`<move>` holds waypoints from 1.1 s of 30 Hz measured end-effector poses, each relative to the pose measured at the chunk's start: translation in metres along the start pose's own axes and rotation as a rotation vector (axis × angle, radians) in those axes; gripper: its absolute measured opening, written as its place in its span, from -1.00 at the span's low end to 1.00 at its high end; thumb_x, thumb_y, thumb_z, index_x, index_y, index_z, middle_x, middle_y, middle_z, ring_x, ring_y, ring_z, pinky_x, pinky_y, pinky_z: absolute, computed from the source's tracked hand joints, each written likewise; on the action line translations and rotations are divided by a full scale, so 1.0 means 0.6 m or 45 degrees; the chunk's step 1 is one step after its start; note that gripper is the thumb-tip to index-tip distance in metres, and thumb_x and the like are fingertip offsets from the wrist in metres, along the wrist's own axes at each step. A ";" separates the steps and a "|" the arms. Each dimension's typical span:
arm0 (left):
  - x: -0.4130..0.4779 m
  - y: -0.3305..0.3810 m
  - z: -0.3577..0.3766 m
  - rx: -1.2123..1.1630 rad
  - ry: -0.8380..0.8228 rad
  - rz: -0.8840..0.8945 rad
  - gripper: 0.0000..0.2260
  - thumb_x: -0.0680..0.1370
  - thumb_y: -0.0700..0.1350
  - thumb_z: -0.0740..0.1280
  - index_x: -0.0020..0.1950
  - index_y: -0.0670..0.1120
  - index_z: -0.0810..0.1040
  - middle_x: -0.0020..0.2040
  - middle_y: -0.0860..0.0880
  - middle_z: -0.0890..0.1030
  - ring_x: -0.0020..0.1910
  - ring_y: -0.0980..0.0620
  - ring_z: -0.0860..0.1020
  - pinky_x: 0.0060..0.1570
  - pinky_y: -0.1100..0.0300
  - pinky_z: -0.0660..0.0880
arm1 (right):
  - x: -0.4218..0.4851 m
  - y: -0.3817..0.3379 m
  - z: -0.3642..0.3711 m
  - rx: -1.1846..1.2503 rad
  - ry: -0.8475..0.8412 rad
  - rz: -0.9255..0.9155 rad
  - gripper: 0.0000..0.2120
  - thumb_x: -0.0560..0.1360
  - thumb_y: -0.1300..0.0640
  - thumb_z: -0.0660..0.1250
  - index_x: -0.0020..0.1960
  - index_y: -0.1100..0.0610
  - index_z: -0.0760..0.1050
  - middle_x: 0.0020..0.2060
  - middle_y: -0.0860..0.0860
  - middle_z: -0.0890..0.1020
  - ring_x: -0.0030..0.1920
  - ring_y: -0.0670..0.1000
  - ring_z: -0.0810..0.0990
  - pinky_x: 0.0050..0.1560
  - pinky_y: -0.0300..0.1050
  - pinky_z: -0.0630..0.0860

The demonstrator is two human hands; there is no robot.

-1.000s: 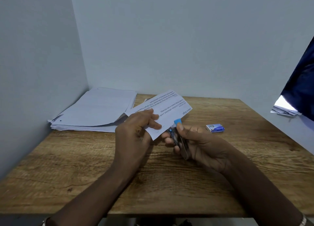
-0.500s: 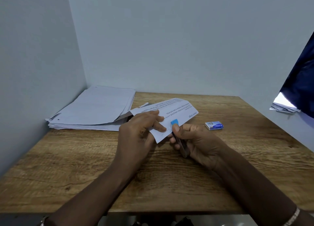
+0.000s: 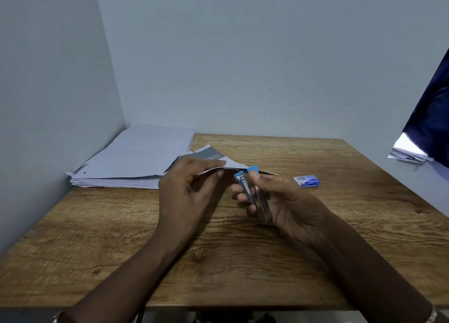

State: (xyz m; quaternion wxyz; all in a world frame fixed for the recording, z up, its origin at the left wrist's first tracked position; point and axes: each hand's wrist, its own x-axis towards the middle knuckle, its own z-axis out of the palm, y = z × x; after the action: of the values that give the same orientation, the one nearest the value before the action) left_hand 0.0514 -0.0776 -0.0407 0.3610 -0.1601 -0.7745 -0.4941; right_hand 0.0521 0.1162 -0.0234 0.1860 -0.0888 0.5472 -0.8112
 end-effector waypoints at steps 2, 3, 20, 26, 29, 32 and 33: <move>0.004 -0.002 -0.002 -0.021 0.036 -0.061 -0.83 0.51 -0.20 0.50 0.07 -0.02 0.75 -0.06 0.00 0.68 -0.01 0.15 0.62 -0.04 0.33 0.49 | 0.000 -0.001 0.001 -0.020 0.062 -0.035 -0.51 0.48 0.09 0.39 0.29 0.38 0.49 0.02 0.23 0.67 -0.10 0.05 0.59 -0.20 -0.16 0.51; 0.005 -0.003 -0.002 -0.022 0.044 -0.090 -0.84 0.51 -0.18 0.50 0.07 -0.01 0.75 -0.07 -0.01 0.67 -0.02 0.15 0.61 -0.06 0.36 0.47 | -0.001 -0.002 0.002 -0.029 0.081 -0.054 -0.53 0.47 0.09 0.39 0.27 0.36 0.50 0.01 0.22 0.67 -0.11 0.05 0.59 -0.19 -0.15 0.48; 0.013 -0.018 0.005 -0.614 -0.091 -0.858 -0.81 0.58 0.02 0.42 -0.21 0.08 0.76 -0.21 0.10 0.76 -0.13 0.07 0.74 -0.09 -0.01 0.71 | 0.006 -0.002 0.007 -0.167 0.125 -0.208 -0.46 0.42 0.14 0.44 0.39 0.04 0.47 0.04 0.27 0.70 -0.13 0.09 0.64 -0.22 -0.11 0.49; 0.014 -0.016 0.009 -0.613 -0.084 -0.810 -0.71 0.59 0.02 0.39 -0.28 0.31 0.71 -0.28 0.18 0.73 -0.20 0.16 0.72 -0.10 0.03 0.70 | 0.011 0.000 -0.001 -0.121 0.112 -0.195 -0.49 0.43 0.16 0.43 0.37 0.07 0.49 0.02 0.25 0.70 -0.15 0.07 0.63 -0.25 -0.14 0.53; 0.012 -0.016 0.008 -0.592 -0.077 -0.795 -0.71 0.60 0.04 0.37 -0.30 0.19 0.74 -0.31 0.15 0.73 -0.26 0.21 0.70 -0.30 0.25 0.64 | 0.013 0.003 -0.004 -0.110 0.089 -0.207 -0.49 0.43 0.17 0.44 0.38 0.08 0.48 0.02 0.25 0.69 -0.15 0.07 0.63 -0.25 -0.14 0.53; 0.010 -0.013 0.006 -0.541 -0.038 -0.787 -0.70 0.61 0.03 0.36 -0.30 -0.01 0.69 -0.34 0.14 0.72 -0.33 0.25 0.66 -0.42 0.37 0.52 | 0.014 0.005 -0.008 -0.101 0.070 -0.221 -0.49 0.45 0.19 0.44 0.39 0.09 0.47 0.01 0.25 0.69 -0.14 0.07 0.61 -0.25 -0.15 0.53; 0.009 -0.013 0.005 -0.503 -0.042 -0.760 -0.73 0.61 0.04 0.36 -0.24 -0.01 0.68 -0.31 0.08 0.73 -0.31 0.21 0.67 -0.37 0.32 0.54 | 0.015 0.006 -0.009 -0.095 0.060 -0.229 -0.49 0.46 0.20 0.44 0.39 0.09 0.46 0.01 0.25 0.69 -0.14 0.08 0.61 -0.25 -0.15 0.53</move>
State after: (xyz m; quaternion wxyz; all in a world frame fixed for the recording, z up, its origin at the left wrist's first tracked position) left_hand 0.0418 -0.0792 -0.0425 0.1502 -0.0013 -0.6824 -0.7154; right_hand 0.0428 0.1161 -0.0291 0.0959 -0.1253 0.5712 -0.8055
